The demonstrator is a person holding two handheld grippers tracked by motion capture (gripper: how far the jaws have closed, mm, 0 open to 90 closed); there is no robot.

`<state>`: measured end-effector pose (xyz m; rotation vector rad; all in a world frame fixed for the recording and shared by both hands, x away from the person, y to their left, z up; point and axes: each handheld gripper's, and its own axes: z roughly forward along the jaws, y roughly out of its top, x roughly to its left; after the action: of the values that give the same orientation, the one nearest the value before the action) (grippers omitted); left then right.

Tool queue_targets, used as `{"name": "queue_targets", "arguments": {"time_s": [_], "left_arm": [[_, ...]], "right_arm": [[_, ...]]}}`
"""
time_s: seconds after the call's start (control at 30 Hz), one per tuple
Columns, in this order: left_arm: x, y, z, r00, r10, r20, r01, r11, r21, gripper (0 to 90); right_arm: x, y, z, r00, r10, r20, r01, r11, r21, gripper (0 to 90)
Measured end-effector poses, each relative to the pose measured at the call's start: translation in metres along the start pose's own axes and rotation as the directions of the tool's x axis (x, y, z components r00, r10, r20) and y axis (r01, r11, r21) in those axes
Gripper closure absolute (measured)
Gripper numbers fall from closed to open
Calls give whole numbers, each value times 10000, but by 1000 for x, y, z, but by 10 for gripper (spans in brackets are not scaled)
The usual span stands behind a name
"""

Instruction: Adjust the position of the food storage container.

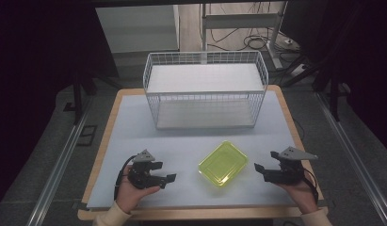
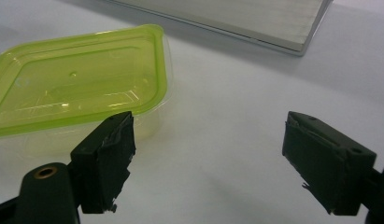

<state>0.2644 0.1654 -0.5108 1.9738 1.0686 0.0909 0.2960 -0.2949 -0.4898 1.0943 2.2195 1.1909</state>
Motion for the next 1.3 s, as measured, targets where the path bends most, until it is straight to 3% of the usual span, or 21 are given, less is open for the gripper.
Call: {"name": "queue_targets", "arguments": {"time_s": [0.27, 0.57, 0.63, 0.7, 0.77, 0.87, 0.9, 0.97, 1.03, 1.3], "left_arm": [[2, -1, -1, 10000, -33, -49, 33, 10000, 25, 199], [5, -7, -5, 9997, 12, -223, -11, 10000, 14, 199], [6, -7, -4, 9998, 2, -218, -1, 10000, 50, 199], [6, -7, -3, 9998, 18, -204, -16, 10000, 76, 198], [6, -8, -2, 9998, 2, -202, 1, 9999, 130, 198], [6, -8, -2, 9998, -46, -196, 49, 9999, 125, 197], [6, -8, -2, 9998, -46, -196, 49, 9999, 125, 197], [7, -7, -2, 9999, -70, -151, 71, 9999, 123, 197], [8, -7, -2, 9998, -104, -158, 106, 9999, 120, 197], [10, -8, 0, 9998, -123, -187, 127, 9997, 205, 197]], "right_arm": [[0, -1, -2, 10000, -33, 27, 34, 10000, -18, 192], [0, 0, -6, 9999, 76, -93, -76, 10000, -31, 285], [0, 0, -7, 9999, 18, -109, -18, 10000, 15, 357], [1, 0, -9, 9997, -48, -246, 48, 10000, -13, 525], [1, 3, -12, 9994, -95, -335, 93, 9999, -72, 636], [3, 6, -15, 9984, -158, -542, 151, 9998, -140, 760], [3, 6, -15, 9984, -158, -542, 151, 9998, -140, 760], [6, 8, -16, 9945, -344, -988, 340, 9994, -56, 859], [9, 10, -17, 9914, -432, -1236, 427, 9991, -62, 896], [30, 16, -17, 9680, -1102, -2253, 1143, 9934, 51, 900]]}}
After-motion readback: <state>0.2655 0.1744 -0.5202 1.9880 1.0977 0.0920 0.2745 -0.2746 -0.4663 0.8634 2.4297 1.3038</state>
